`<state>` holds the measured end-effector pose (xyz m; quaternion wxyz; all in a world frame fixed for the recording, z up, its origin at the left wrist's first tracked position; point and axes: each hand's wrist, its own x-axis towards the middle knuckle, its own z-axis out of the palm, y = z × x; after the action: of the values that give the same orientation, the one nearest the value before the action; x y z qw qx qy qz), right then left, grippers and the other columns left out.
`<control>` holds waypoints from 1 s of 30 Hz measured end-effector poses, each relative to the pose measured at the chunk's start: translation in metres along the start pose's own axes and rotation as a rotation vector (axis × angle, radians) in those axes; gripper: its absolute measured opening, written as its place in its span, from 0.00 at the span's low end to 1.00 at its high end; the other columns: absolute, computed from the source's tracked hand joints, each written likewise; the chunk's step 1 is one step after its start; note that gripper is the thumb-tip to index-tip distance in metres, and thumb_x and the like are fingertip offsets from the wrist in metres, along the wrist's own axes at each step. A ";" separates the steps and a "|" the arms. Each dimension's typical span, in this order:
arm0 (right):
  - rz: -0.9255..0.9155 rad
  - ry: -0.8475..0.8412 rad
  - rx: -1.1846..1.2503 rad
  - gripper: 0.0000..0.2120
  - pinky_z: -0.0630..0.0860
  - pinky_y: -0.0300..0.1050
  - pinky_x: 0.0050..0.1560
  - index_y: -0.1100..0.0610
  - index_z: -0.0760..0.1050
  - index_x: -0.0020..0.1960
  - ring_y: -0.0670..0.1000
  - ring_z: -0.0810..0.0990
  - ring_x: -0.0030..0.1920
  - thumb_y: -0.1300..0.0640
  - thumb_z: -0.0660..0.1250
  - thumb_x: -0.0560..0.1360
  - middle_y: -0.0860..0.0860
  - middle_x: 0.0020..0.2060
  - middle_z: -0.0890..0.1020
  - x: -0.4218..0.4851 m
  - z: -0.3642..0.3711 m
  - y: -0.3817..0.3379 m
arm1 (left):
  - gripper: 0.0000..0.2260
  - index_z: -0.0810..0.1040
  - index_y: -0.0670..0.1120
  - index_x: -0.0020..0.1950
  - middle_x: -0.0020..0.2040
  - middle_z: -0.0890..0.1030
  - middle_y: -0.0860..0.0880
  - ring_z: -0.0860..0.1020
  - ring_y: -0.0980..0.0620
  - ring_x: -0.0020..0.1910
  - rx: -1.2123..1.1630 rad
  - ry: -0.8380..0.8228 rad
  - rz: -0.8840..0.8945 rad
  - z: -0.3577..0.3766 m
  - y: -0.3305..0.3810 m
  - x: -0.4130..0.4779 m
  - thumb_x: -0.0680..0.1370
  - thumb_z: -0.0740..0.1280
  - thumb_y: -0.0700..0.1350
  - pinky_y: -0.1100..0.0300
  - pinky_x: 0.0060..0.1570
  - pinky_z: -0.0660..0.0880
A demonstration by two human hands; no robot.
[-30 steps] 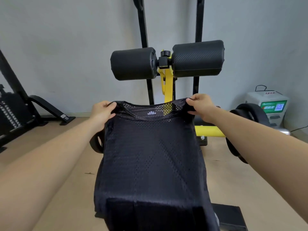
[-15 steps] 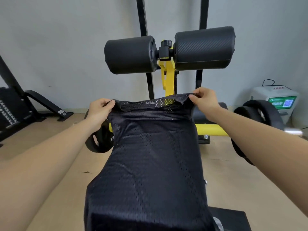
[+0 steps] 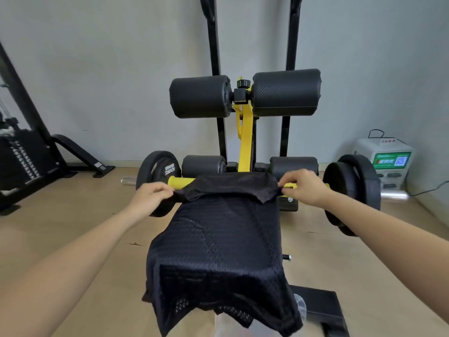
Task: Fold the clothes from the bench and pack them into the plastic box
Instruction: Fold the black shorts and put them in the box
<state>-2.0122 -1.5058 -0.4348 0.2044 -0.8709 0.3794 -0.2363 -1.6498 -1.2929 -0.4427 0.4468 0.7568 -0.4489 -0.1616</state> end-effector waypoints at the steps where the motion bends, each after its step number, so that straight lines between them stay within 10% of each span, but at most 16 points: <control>1: 0.009 -0.046 -0.080 0.07 0.74 0.43 0.50 0.51 0.83 0.46 0.48 0.79 0.49 0.61 0.70 0.72 0.44 0.47 0.82 -0.009 0.000 0.000 | 0.09 0.86 0.54 0.43 0.48 0.85 0.56 0.80 0.51 0.56 0.046 -0.013 0.001 0.002 0.001 -0.009 0.79 0.69 0.45 0.53 0.58 0.73; 7: -0.001 -0.029 0.016 0.06 0.74 0.29 0.45 0.54 0.83 0.47 0.41 0.79 0.43 0.63 0.70 0.74 0.45 0.43 0.83 -0.064 0.003 -0.013 | 0.08 0.85 0.57 0.43 0.45 0.84 0.63 0.80 0.60 0.50 0.178 -0.017 0.165 0.017 0.017 -0.060 0.77 0.69 0.45 0.51 0.57 0.76; 14: 0.125 -0.185 0.225 0.04 0.79 0.42 0.47 0.51 0.80 0.45 0.46 0.81 0.44 0.60 0.70 0.73 0.47 0.41 0.83 -0.141 0.017 -0.048 | 0.05 0.82 0.60 0.51 0.52 0.80 0.65 0.75 0.61 0.57 0.399 -0.240 0.574 0.058 0.060 -0.137 0.75 0.71 0.55 0.56 0.57 0.74; 21: 0.273 -0.222 0.276 0.24 0.73 0.35 0.42 0.53 0.71 0.56 0.46 0.77 0.47 0.51 0.78 0.66 0.48 0.49 0.79 -0.200 0.060 -0.060 | 0.09 0.82 0.58 0.54 0.55 0.78 0.63 0.74 0.61 0.56 0.421 -0.222 0.680 0.090 0.059 -0.170 0.74 0.74 0.56 0.57 0.55 0.73; 26: 0.143 -0.154 0.129 0.08 0.78 0.51 0.46 0.56 0.76 0.47 0.52 0.79 0.42 0.54 0.73 0.73 0.51 0.41 0.82 -0.209 0.087 -0.039 | 0.03 0.82 0.54 0.44 0.51 0.81 0.61 0.77 0.59 0.53 0.375 -0.215 0.711 0.089 0.054 -0.168 0.76 0.73 0.52 0.53 0.53 0.76; 30: 0.162 -0.200 0.225 0.08 0.73 0.40 0.40 0.53 0.75 0.40 0.48 0.77 0.37 0.56 0.72 0.75 0.49 0.36 0.80 -0.211 0.075 -0.024 | 0.03 0.80 0.54 0.45 0.51 0.80 0.60 0.76 0.59 0.52 0.419 -0.228 0.762 0.082 0.051 -0.173 0.77 0.72 0.49 0.55 0.53 0.74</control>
<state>-2.0832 -1.3173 -0.5360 0.3558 -0.8281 0.3974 -0.1724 -1.8240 -1.2041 -0.4727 0.2591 0.5889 -0.7651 0.0269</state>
